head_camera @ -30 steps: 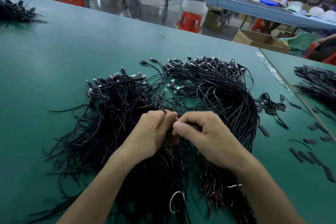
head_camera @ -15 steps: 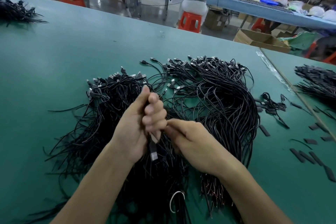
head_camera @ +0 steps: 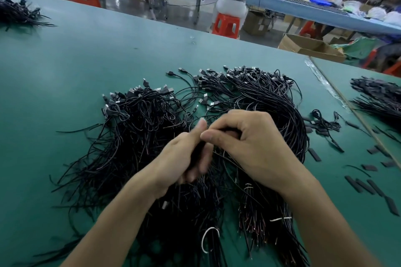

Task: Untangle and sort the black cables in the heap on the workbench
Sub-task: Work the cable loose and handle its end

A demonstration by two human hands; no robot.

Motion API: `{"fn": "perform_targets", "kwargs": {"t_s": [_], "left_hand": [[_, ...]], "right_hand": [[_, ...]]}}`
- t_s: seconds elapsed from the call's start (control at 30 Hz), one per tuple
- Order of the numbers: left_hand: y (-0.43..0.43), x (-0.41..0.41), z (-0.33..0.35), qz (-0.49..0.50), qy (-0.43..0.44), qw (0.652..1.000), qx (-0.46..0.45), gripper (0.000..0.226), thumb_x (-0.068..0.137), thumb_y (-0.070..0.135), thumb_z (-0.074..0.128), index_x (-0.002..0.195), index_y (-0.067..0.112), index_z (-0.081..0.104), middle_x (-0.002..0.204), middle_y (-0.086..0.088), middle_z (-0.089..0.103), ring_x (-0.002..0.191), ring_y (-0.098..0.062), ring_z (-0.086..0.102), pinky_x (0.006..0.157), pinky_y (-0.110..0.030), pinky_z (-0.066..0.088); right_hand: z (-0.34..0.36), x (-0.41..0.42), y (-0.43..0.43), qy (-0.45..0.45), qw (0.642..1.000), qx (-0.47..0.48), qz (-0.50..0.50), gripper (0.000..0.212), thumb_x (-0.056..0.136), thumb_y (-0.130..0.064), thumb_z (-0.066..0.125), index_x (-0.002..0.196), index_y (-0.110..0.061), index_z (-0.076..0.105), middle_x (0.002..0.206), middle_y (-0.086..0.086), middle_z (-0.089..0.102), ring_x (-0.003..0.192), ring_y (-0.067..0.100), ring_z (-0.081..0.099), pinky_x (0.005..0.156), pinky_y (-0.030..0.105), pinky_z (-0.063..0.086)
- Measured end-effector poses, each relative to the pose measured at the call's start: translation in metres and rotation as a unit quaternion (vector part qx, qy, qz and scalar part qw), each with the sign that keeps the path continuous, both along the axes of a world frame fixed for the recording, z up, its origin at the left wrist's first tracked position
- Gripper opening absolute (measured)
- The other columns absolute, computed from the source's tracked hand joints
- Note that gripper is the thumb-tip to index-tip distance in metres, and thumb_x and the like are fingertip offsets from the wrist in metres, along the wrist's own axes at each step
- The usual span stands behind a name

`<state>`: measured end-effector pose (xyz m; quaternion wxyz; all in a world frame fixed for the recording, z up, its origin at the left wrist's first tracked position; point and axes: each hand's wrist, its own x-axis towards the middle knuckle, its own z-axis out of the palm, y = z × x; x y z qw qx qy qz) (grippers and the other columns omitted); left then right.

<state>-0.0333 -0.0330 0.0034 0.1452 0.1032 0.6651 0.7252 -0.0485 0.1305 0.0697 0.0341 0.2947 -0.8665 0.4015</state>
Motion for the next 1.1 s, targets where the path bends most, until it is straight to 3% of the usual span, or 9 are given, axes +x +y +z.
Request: {"fn": "perform_targets", "kwargs": {"t_s": [0.13, 0.27, 0.4, 0.47, 0.57, 0.63, 0.73, 0.87, 1.1], "left_hand": [[-0.015, 0.001, 0.011, -0.153, -0.079, 0.936, 0.308, 0.061, 0.096, 0.057, 0.049, 0.051, 0.015, 0.054, 0.037, 0.006, 0.045, 0.027, -0.004, 0.029, 0.030, -0.014, 0.025], [-0.022, -0.006, 0.018, -0.138, -0.090, 0.852, 0.497, 0.048, 0.099, 0.039, 0.045, 0.067, 0.010, 0.064, 0.056, -0.001, 0.061, 0.039, -0.006, 0.041, 0.037, -0.016, 0.036], [-0.014, -0.013, 0.006, 0.132, -0.009, 0.901, 0.414, 0.046, 0.095, 0.041, 0.044, 0.085, 0.012, 0.078, 0.088, -0.008, 0.076, 0.078, -0.015, 0.074, 0.066, -0.021, 0.058], [-0.010, -0.016, -0.006, 0.198, 0.083, 0.943, 0.254, 0.043, 0.098, 0.039, 0.041, 0.101, 0.011, 0.074, 0.105, -0.011, 0.075, 0.099, -0.023, 0.072, 0.082, -0.029, 0.058], [-0.006, -0.016, -0.016, 0.229, 0.157, 0.961, -0.006, 0.037, 0.097, 0.038, 0.041, 0.102, 0.016, 0.071, 0.099, -0.005, 0.076, 0.095, -0.018, 0.073, 0.084, -0.034, 0.059], [-0.003, -0.011, -0.012, 0.150, 0.141, 0.977, -0.062, 0.041, 0.097, 0.040, 0.042, 0.087, 0.017, 0.074, 0.081, -0.005, 0.075, 0.077, -0.015, 0.072, 0.070, -0.029, 0.058], [0.000, -0.002, 0.001, 0.054, 0.063, 0.994, -0.064, 0.059, 0.096, 0.052, 0.036, 0.056, 0.020, 0.067, 0.049, -0.001, 0.060, 0.040, -0.013, 0.053, 0.040, -0.021, 0.041], [-0.002, 0.003, 0.009, -0.010, 0.007, 0.991, -0.134, 0.070, 0.089, 0.068, 0.027, 0.050, 0.020, 0.059, 0.040, 0.002, 0.047, 0.033, -0.009, 0.037, 0.035, -0.015, 0.030], [-0.019, 0.005, 0.010, -0.148, -0.072, 0.980, 0.108, 0.057, 0.099, 0.052, 0.039, 0.050, 0.023, 0.038, 0.054, -0.010, 0.061, 0.034, -0.009, 0.051, 0.033, -0.014, 0.038]], "right_hand": [[-0.002, -0.008, -0.005, -0.044, 0.996, -0.071, -0.022, 0.023, 0.091, -0.041, 0.066, 0.077, -0.025, 0.071, 0.051, -0.010, 0.049, 0.046, 0.003, 0.036, 0.044, 0.019, 0.030], [-0.024, -0.006, -0.007, -0.122, 0.991, 0.033, -0.032, 0.025, 0.102, -0.033, 0.052, 0.093, -0.024, 0.073, 0.060, 0.005, 0.056, 0.048, 0.015, 0.041, 0.045, 0.031, 0.034], [-0.036, 0.007, -0.016, -0.153, 0.981, 0.120, 0.026, 0.023, 0.102, -0.033, 0.051, 0.088, -0.023, 0.067, 0.058, -0.005, 0.054, 0.044, 0.006, 0.040, 0.044, 0.023, 0.036], [-0.035, 0.011, -0.016, -0.150, 0.975, 0.154, 0.051, 0.023, 0.101, -0.034, 0.050, 0.083, -0.025, 0.060, 0.059, -0.006, 0.054, 0.048, 0.007, 0.045, 0.049, 0.029, 0.043], [-0.028, 0.016, -0.013, -0.123, 0.975, 0.175, 0.067, 0.026, 0.099, -0.036, 0.051, 0.073, -0.033, 0.054, 0.062, -0.011, 0.055, 0.055, 0.006, 0.049, 0.057, 0.035, 0.044], [-0.020, 0.016, -0.009, -0.109, 0.981, 0.146, 0.068, 0.025, 0.099, -0.034, 0.053, 0.075, -0.032, 0.060, 0.068, -0.013, 0.060, 0.064, 0.005, 0.056, 0.065, 0.037, 0.050], [-0.012, 0.010, 0.000, -0.095, 0.991, 0.074, 0.052, 0.023, 0.097, -0.027, 0.062, 0.075, -0.024, 0.070, 0.074, -0.010, 0.070, 0.073, 0.007, 0.066, 0.071, 0.028, 0.052], [-0.013, 0.007, 0.007, -0.049, 0.998, -0.033, -0.016, 0.016, 0.082, -0.024, 0.080, 0.069, -0.022, 0.073, 0.059, -0.012, 0.066, 0.054, 0.000, 0.054, 0.054, 0.011, 0.039], [-0.024, 0.004, 0.007, -0.187, 0.970, -0.137, 0.068, 0.012, 0.086, -0.032, 0.073, 0.081, -0.029, 0.063, 0.079, -0.002, 0.064, 0.071, 0.029, 0.055, 0.069, 0.041, 0.050]]}}
